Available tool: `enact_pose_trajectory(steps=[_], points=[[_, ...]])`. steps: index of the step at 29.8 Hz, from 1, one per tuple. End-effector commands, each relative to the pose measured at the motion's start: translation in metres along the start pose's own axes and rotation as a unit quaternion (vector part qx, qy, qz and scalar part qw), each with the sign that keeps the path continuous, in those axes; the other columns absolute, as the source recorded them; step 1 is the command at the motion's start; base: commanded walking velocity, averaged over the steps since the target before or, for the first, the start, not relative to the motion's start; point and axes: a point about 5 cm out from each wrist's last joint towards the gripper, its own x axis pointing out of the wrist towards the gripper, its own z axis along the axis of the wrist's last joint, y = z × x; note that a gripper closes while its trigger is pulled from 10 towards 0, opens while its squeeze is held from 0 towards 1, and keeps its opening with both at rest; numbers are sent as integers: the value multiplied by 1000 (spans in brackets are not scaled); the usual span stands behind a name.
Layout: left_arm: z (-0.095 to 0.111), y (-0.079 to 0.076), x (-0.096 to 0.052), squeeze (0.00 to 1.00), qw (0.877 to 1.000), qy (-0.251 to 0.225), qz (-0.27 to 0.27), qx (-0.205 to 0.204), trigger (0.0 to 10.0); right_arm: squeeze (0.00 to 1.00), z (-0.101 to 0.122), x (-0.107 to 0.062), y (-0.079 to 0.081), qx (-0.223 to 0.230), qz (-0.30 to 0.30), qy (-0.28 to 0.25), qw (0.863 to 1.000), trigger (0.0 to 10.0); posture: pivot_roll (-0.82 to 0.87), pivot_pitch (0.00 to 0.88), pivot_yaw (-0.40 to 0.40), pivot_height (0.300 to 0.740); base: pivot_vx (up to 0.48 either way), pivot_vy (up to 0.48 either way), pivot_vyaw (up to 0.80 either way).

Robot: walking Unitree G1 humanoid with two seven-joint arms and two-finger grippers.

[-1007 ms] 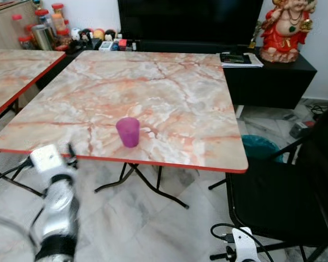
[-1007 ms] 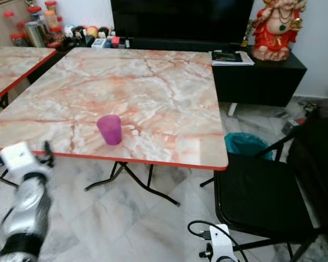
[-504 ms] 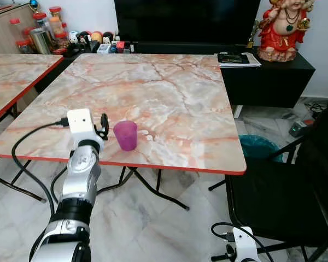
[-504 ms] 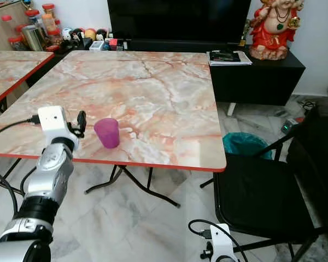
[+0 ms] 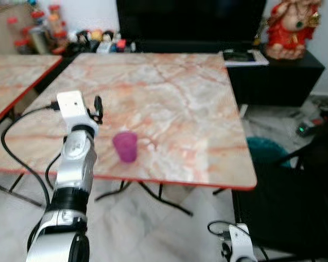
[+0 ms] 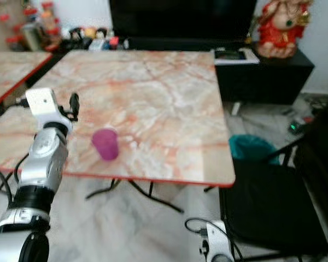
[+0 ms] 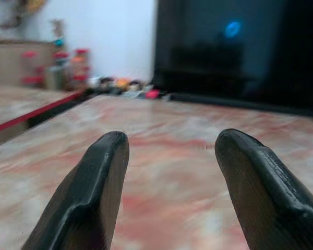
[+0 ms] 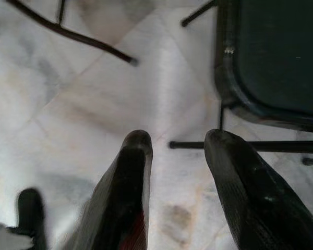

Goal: Setting the table

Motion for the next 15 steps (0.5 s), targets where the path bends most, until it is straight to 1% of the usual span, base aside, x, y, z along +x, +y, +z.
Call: enact_pose_trajectory(steps=[1,4,6,9,12,13,15], points=[[7,4,1,0,1000,-10,0,0,10000,0,5,1,2,3,1,-7,1000,10000,-58,0,20,740,326,0,0],[9,3,0,0,1000,-12,-6,2,10000,0,5,1,2,2,3,-6,1000,10000,-56,0,20,740,328,0,0],[12,3,0,0,1000,-18,-11,-10,10000,0,4,1,2,1,3,-6,1000,10000,-55,0,20,740,304,0,0],[18,3,1,0,999,-24,-10,-41,10000,0,4,1,2,0,3,-5,1000,10000,-57,0,22,740,0,0,0],[19,2,1,0,999,-24,-12,-48,10000,0,4,1,2,0,4,-4,1000,10000,-57,0,22,740,0,0,0],[26,2,4,0,996,-6,-24,-81,10000,0,3,1,3,0,4,-3,1000,10000,-57,0,25,740,0,0,0],[35,3,6,0,993,4,-32,-111,10000,0,2,1,3,-1,4,-1,1000,10000,-57,0,28,740,0,0,0]])
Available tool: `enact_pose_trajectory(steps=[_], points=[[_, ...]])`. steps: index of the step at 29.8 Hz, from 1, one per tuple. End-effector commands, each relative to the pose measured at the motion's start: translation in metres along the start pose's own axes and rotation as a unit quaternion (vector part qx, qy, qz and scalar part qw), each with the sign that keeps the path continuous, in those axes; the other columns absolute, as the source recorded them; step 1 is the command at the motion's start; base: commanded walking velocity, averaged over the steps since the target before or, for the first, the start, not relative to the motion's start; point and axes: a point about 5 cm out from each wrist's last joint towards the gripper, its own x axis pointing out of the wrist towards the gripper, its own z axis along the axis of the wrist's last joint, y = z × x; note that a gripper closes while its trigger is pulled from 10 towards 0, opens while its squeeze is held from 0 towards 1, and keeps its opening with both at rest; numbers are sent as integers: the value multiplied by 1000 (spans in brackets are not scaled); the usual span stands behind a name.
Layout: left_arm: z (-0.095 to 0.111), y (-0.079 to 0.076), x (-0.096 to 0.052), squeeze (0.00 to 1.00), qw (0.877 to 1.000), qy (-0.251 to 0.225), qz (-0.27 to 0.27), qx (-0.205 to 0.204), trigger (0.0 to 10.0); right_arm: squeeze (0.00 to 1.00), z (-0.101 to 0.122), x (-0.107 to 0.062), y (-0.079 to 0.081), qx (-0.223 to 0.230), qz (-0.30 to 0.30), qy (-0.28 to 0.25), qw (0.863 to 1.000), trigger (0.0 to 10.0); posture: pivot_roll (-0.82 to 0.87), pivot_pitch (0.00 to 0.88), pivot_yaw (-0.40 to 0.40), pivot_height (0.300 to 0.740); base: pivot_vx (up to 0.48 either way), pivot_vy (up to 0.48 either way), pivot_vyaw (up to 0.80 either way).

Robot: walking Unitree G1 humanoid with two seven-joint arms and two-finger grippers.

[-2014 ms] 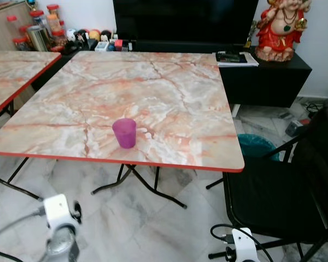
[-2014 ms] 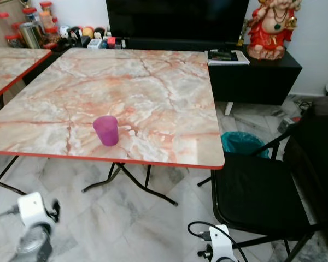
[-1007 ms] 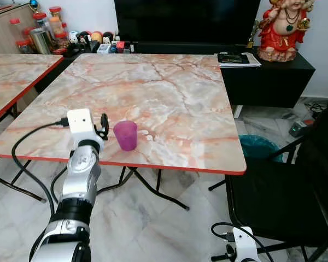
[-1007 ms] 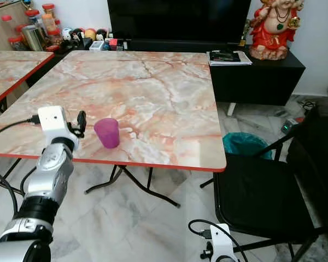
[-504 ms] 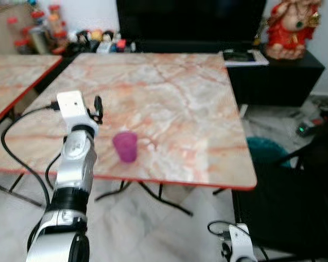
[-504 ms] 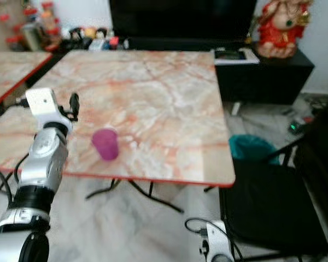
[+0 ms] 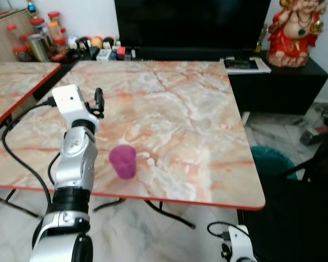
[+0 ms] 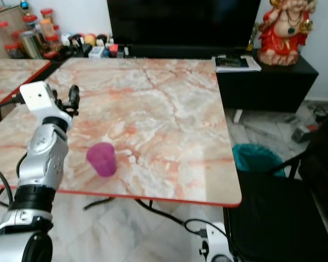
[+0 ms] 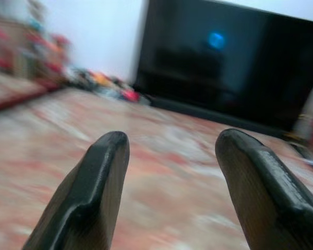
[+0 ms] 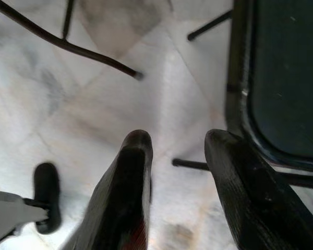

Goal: Setting the table

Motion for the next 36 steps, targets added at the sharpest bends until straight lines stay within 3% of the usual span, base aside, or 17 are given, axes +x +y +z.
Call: enact_pose_trajectory(steps=[1,4,6,8,9,10,11,17,18,23,33,36], points=[[23,4,2,0,1000,-5,-9,-26,10000,0,-2,0,1,0,1,4,1000,10000,-57,0,28,740,0,0,0],[31,10,2,0,1000,17,-7,-5,10000,0,-2,0,1,-1,2,6,1000,10000,-53,0,31,740,0,0,0],[41,25,-2,0,998,52,2,29,10000,0,-3,0,2,-2,3,8,1000,10000,-47,0,33,740,0,0,0],[44,31,-5,0,997,72,2,38,10000,0,-3,0,2,-3,4,9,1000,10000,-43,0,32,740,0,0,0],[45,34,-7,94,996,79,-1,42,10000,0,-4,0,2,-3,4,10,1000,10000,-40,0,31,740,0,0,0],[47,35,-9,94,995,85,-4,43,10000,0,-4,-1,2,-4,4,10,1000,10000,-38,0,31,740,0,0,0],[47,38,-14,1000,993,111,-15,29,10000,0,-4,-1,1,-5,5,12,1000,10000,-34,0,31,740,0,0,0],[41,35,-28,1000,984,168,-60,-5,10000,0,-5,-1,1,-10,7,16,1000,10000,-31,0,30,740,0,0,0],[37,35,-32,1000,979,192,-67,-32,10000,0,-4,0,1,-13,9,16,1000,10000,-31,0,30,740,0,0,0],[20,33,-37,1000,968,230,-72,-74,10000,0,-4,0,1,-14,10,19,1000,10000,-28,0,27,740,0,0,0],[2,31,-40,1000,956,274,-82,-68,10000,0,-4,0,3,-12,11,23,1000,10000,-34,0,37,740,0,0,0],[-6,31,-38,1000,952,294,-62,-52,10000,0,-4,0,3,-11,13,25,1000,10000,-36,0,38,740,0,0,0]])
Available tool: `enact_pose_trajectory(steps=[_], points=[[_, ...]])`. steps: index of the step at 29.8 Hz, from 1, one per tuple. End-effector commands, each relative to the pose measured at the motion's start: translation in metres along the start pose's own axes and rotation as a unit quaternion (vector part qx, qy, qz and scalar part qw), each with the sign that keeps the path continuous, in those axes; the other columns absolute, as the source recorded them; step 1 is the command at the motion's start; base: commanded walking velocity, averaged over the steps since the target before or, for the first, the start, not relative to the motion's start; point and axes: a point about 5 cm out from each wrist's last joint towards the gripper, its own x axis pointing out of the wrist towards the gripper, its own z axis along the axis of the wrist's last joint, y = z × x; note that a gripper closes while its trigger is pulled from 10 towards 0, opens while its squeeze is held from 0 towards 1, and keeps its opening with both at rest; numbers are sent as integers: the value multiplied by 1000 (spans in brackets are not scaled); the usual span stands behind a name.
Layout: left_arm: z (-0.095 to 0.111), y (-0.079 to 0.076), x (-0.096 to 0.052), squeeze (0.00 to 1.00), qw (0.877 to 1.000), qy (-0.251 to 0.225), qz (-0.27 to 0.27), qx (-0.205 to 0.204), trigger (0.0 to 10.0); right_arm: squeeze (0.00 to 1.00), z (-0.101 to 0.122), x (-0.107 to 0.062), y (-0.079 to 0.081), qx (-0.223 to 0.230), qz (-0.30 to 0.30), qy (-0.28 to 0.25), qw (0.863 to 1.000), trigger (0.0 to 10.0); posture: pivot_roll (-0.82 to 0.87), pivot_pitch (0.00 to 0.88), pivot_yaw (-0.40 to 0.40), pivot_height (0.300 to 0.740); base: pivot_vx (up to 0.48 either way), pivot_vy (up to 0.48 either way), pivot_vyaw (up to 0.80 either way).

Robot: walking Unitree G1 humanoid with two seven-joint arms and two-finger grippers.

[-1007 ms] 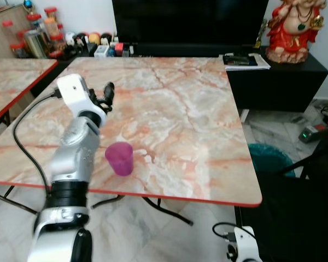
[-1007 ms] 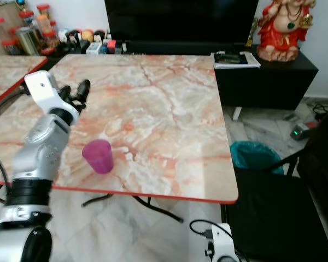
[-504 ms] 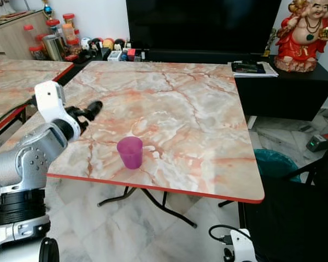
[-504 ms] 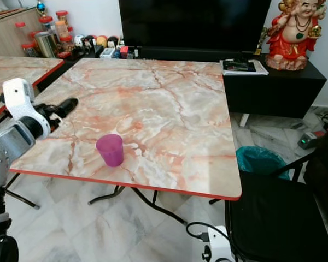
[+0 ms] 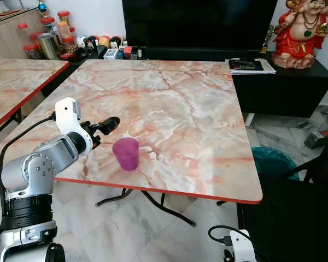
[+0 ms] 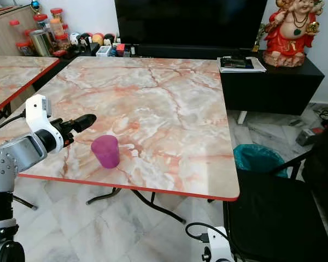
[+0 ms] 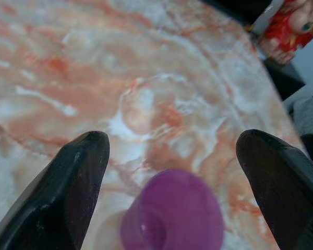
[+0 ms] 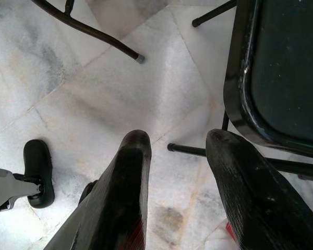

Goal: Setting the table

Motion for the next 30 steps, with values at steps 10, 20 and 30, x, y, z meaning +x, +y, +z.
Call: enact_pose_trajectory(steps=[10,20,30], points=[[-18,-6,15,0,999,49,11,10,10000,0,3,1,2,3,3,1,1000,10000,-39,0,46,740,0,0,0],[-33,-2,18,0,994,91,25,50,10000,0,3,1,1,6,2,1,1000,10000,-40,0,45,740,0,0,0],[-43,3,18,0,991,103,42,68,10000,0,3,1,2,5,3,1,1000,10000,-38,0,45,740,0,0,0]])
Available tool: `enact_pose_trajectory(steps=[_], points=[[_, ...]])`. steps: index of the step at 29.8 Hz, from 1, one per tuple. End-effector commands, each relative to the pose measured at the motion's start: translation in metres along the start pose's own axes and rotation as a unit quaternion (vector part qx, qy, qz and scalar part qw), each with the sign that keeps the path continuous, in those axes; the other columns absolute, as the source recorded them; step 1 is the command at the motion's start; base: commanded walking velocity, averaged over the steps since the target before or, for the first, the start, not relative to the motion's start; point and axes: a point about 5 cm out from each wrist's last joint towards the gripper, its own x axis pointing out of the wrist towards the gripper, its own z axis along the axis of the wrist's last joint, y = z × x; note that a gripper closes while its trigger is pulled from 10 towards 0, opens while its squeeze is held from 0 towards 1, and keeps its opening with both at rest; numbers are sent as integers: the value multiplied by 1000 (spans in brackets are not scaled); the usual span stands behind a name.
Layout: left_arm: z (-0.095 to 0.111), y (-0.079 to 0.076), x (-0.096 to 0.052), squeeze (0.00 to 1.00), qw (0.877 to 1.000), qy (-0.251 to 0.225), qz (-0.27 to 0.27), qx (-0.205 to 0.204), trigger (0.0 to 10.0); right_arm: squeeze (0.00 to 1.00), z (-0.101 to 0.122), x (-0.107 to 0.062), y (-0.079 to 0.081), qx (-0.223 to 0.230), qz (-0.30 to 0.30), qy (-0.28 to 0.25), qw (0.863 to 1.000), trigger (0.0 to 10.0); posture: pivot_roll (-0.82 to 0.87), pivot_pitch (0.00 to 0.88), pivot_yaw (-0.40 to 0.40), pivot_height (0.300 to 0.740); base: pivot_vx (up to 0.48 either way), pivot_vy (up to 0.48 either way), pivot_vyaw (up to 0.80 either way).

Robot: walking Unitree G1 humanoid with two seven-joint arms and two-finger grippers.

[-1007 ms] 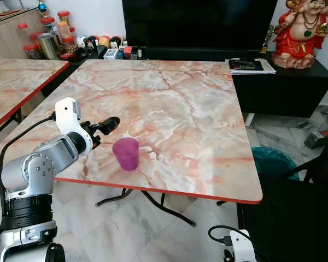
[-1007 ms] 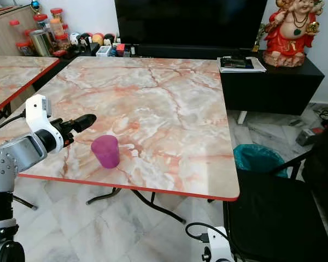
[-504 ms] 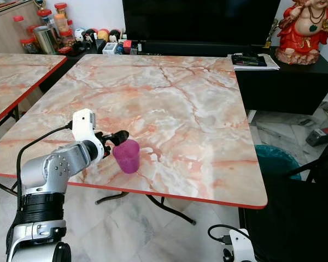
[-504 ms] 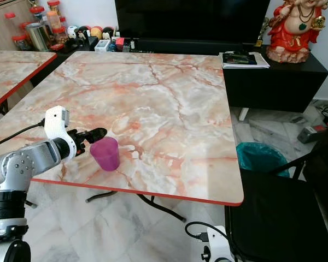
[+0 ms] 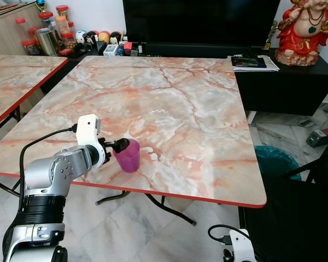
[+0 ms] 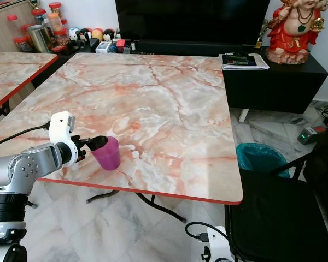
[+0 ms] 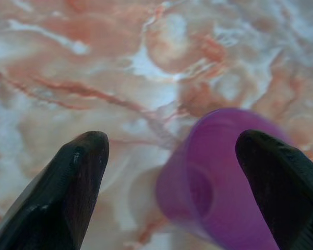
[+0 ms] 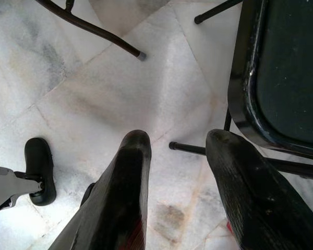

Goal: Setting the table

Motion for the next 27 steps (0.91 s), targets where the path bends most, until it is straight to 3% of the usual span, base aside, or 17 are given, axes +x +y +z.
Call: enact_pose_trajectory(steps=[1,9,10,11,12,13,27], points=[[-8,3,3,0,1000,11,11,2,10000,0,2,0,1,4,2,-1,1000,10000,-38,0,45,740,0,0,0],[-10,1,7,0,1000,14,9,0,10000,0,2,0,1,4,1,-2,1000,10000,-43,0,46,740,0,0,0],[-12,0,7,0,1000,15,9,-1,8275,0,2,0,1,4,1,-2,1000,10000,-43,0,46,740,0,0,0],[-12,0,8,0,1000,16,9,-1,3843,0,2,0,1,4,1,-2,1000,10000,-43,0,44,740,0,0,0],[-13,0,8,0,1000,16,9,-2,3098,0,2,0,1,4,1,-1,1000,10000,-43,0,44,740,0,0,0],[-13,0,8,0,1000,16,8,-2,1294,0,2,0,1,4,1,-1,1000,10000,-43,0,44,740,0,0,0],[-14,0,9,0,1000,16,12,-1,941,0,3,1,0,4,0,-2,1000,10000,-43,0,42,740,0,0,0]])
